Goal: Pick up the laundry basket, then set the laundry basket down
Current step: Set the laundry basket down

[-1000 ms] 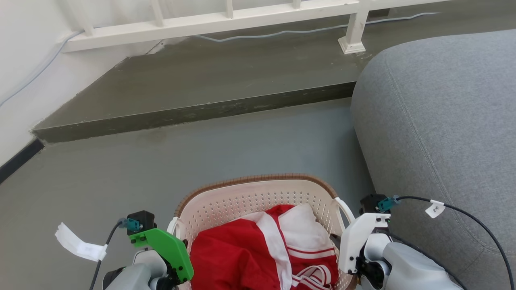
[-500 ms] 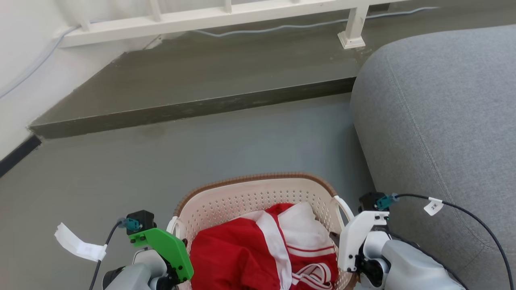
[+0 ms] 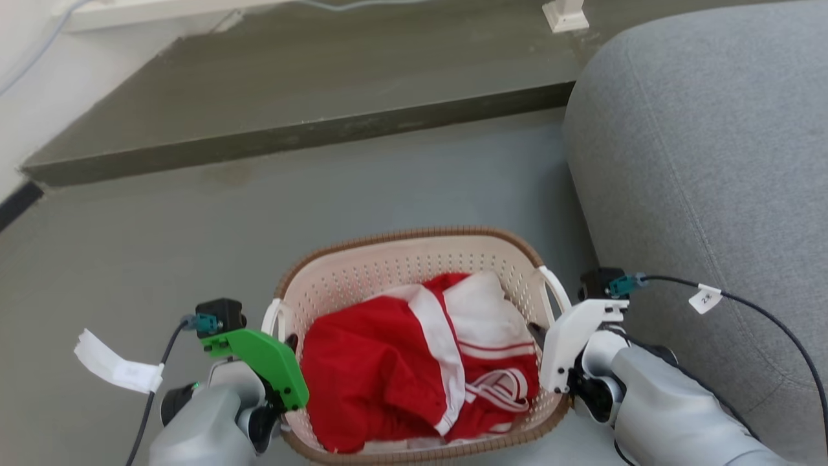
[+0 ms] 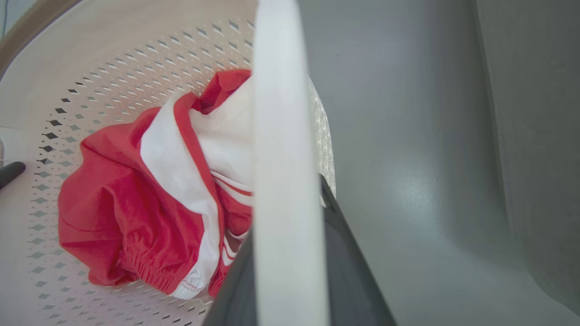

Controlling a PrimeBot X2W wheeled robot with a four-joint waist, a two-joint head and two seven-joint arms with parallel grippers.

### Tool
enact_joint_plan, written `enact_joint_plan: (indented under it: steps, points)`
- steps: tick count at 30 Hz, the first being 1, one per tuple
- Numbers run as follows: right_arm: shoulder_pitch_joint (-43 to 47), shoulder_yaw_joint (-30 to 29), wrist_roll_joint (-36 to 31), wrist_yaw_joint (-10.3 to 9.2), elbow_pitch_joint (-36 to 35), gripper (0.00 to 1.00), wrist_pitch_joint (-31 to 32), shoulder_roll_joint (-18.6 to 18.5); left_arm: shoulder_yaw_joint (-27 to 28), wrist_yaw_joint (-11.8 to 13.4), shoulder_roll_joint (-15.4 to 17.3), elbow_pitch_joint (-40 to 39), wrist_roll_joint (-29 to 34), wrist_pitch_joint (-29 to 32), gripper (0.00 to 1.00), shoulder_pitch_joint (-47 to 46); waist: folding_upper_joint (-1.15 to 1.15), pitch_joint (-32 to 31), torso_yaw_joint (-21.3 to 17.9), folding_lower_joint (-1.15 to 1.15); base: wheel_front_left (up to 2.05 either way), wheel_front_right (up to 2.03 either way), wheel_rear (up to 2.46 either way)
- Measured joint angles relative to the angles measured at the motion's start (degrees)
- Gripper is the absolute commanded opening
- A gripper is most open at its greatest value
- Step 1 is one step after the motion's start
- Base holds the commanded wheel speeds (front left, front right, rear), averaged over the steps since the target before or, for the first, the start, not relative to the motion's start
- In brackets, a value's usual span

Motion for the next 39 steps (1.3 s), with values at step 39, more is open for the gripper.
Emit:
enact_joint_plan:
  steps: [39]
  points:
    - [-16.96, -1.64, -1.09, -1.44, -1.86, 0.0, -13.05, -0.68, -0.38, 0.02, 3.43, -6.34, 3.14, -9.73, 0.0, -16.74, 0.0, 26.99, 1.51, 0.01, 0.0, 0.0, 0.0]
